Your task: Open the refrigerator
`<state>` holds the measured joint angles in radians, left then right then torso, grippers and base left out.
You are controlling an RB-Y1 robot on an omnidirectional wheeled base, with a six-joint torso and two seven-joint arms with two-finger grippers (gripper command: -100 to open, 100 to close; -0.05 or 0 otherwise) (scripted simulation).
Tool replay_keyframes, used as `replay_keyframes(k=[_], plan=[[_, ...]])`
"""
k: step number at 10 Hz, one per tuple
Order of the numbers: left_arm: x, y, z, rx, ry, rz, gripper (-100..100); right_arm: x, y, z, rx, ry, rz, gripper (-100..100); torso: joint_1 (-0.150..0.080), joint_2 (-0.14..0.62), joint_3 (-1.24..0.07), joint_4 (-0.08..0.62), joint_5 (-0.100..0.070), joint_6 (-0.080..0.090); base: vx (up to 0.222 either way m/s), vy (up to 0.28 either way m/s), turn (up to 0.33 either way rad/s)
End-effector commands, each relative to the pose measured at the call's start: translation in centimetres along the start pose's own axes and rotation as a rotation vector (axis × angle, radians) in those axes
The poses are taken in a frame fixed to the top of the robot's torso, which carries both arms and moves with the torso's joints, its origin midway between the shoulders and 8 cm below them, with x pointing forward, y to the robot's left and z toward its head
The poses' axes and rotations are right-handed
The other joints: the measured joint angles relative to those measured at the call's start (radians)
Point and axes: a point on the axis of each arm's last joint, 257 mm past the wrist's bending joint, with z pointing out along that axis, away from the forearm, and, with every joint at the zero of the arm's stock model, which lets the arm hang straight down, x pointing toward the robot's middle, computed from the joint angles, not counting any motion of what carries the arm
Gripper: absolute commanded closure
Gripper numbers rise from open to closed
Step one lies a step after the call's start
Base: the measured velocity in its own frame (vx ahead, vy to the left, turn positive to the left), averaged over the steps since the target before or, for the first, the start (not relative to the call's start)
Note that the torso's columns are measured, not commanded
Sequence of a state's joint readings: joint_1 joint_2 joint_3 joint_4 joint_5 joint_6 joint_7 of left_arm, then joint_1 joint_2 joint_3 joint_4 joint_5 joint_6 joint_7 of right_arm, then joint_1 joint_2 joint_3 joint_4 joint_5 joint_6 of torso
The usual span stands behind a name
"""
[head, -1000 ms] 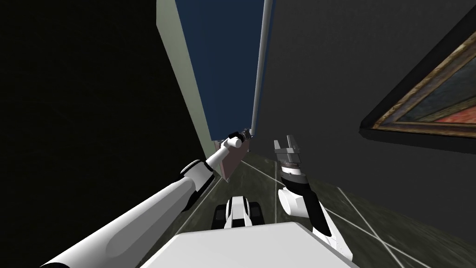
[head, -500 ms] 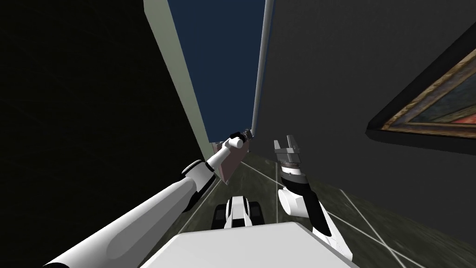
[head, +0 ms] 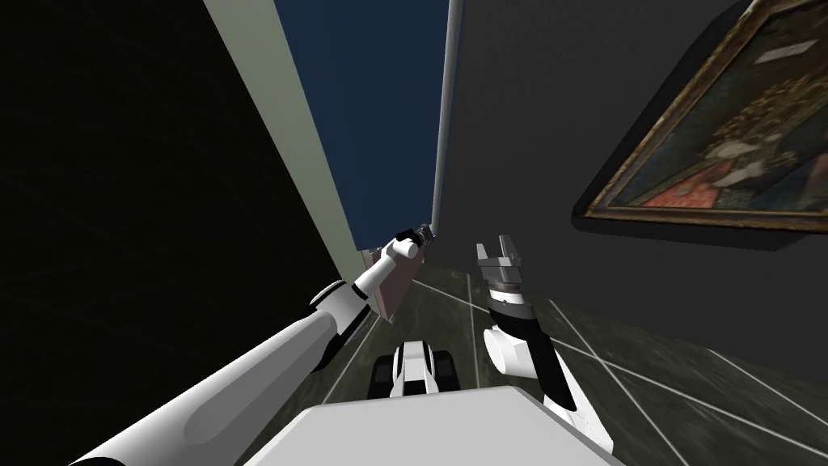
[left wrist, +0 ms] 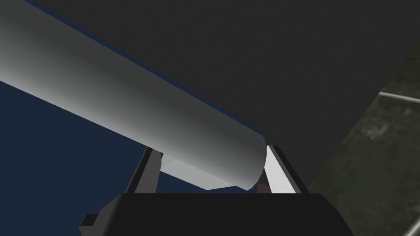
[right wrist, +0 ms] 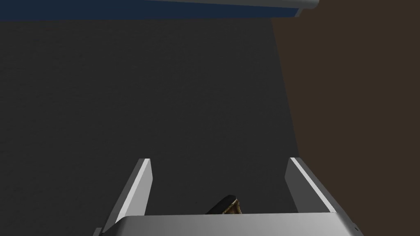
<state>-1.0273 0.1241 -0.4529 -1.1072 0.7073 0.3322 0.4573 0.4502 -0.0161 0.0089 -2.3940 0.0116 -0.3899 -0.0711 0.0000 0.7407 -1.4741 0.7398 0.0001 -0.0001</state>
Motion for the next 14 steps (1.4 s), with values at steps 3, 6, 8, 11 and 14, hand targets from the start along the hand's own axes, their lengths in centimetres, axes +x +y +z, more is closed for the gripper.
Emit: replay_keyframes(k=[3,6,8,11,14], plan=[[-3.2,-2.1,-1.0,0.036,-0.064,-0.008,100,0.0,0.0,0.0,0.000,0.000,0.000,0,0.000,-0.003,-0.002,0.000,0.000,-0.001,-0.043,0.109,-0.325],[-4.6,-3.1,-1.6,0.057,-0.097,-0.008,100,0.0,0.0,0.0,0.000,0.000,0.000,0,0.000,-0.001,-0.001,0.000,0.001,-0.003,-0.039,0.062,-0.171],[-5.9,-4.0,-2.2,0.076,-0.125,-0.005,100,0.0,0.0,0.0,0.000,0.000,0.000,0,0.001,0.000,0.000,0.001,0.000,0.001,-0.058,0.106,-0.275],[-7.3,-5.1,-2.9,0.104,-0.160,-0.005,100,0.0,0.0,0.0,0.000,0.000,0.000,0,-0.001,0.001,0.001,0.001,0.000,0.002,-0.078,0.090,-0.253],[-8.6,-6.1,-3.6,0.128,-0.188,-0.010,100,0.0,0.0,0.0,0.000,0.000,0.000,0,-0.001,0.000,-0.001,0.002,0.000,0.004,-0.041,0.060,-0.186]])
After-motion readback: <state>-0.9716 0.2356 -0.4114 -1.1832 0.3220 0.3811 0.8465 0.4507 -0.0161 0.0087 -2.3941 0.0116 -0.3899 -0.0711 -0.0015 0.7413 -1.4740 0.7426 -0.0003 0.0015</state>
